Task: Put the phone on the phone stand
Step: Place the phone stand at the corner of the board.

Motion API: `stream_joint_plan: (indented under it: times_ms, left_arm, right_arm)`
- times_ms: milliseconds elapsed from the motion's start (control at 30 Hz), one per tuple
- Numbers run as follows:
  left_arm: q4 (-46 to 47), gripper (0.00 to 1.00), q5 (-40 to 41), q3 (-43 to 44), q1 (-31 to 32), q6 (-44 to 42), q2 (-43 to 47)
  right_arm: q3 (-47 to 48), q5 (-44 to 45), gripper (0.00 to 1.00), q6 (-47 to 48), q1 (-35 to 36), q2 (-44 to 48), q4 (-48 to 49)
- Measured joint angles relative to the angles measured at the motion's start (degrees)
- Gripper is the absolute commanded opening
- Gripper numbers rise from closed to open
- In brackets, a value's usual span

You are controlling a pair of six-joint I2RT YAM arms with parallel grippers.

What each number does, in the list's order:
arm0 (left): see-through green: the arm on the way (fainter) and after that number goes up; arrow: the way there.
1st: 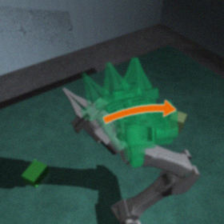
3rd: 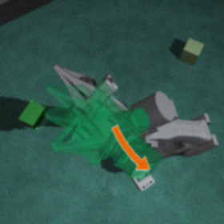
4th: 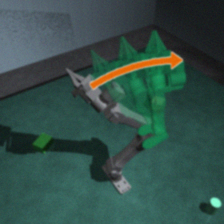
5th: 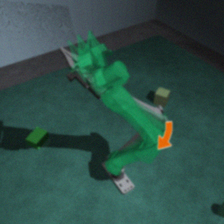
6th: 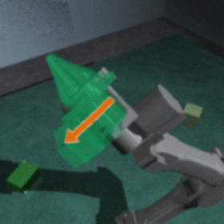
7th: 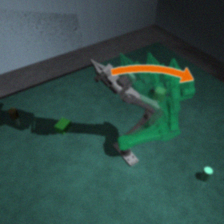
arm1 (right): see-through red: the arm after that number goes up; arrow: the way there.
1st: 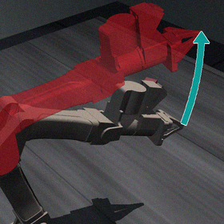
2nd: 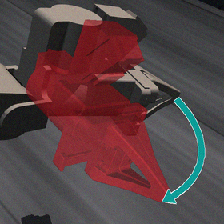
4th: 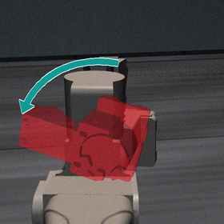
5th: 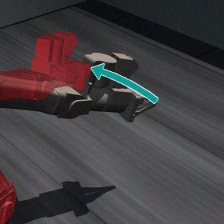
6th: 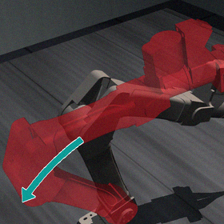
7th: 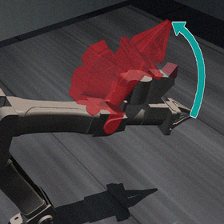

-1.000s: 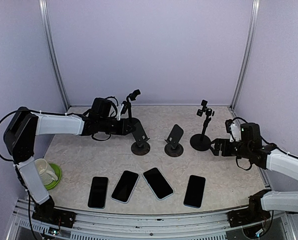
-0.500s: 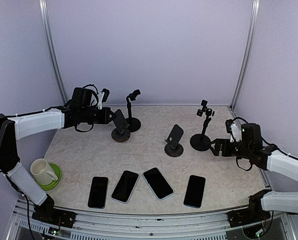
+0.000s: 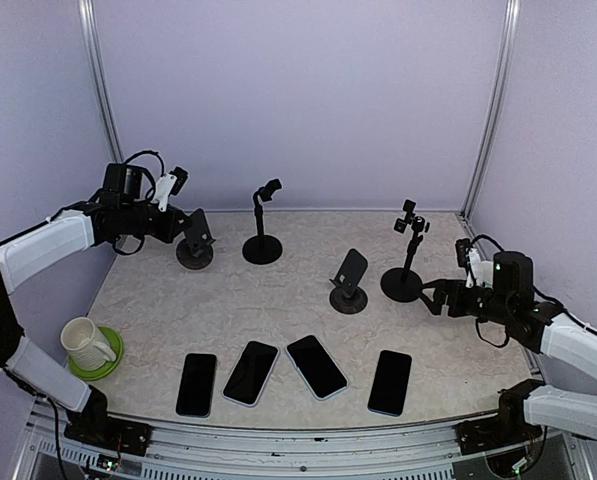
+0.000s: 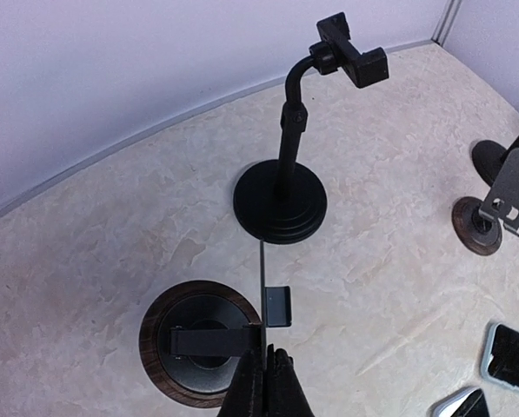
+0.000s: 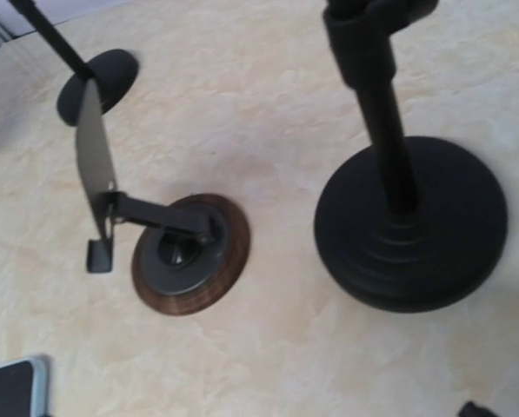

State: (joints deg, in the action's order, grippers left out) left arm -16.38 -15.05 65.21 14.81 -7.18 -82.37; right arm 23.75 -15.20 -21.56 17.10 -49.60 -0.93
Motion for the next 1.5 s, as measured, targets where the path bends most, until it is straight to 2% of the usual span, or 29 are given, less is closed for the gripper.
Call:
stream_joint_plan:
  times_ms: [233, 500, 967, 1500]
  left_arm:
    - [-5.6, 0.0, -12.1, 4.6, -9.2, -14.2, -3.5]
    - [-10.4, 0.0, -18.2, 11.7, -14.3, -23.3, -10.2]
    - [-11.0, 0.0, -25.9, 12.1, -23.9, -24.8, -16.0]
    - [-10.4, 0.0, -28.1, 13.4, -27.9, -25.9, -21.7]
  right_arm:
    - [-1.3, -2.9, 1.0, -0.8, 0.0, 3.3, 0.3]
    - [-2.1, -4.9, 1.0, -1.5, 0.0, 4.6, 0.9]
    - [-2.2, -5.6, 1.0, -2.1, 0.0, 3.6, 1.7]
    - [-2.2, -5.8, 1.0, -2.1, 0.0, 3.6, 2.1]
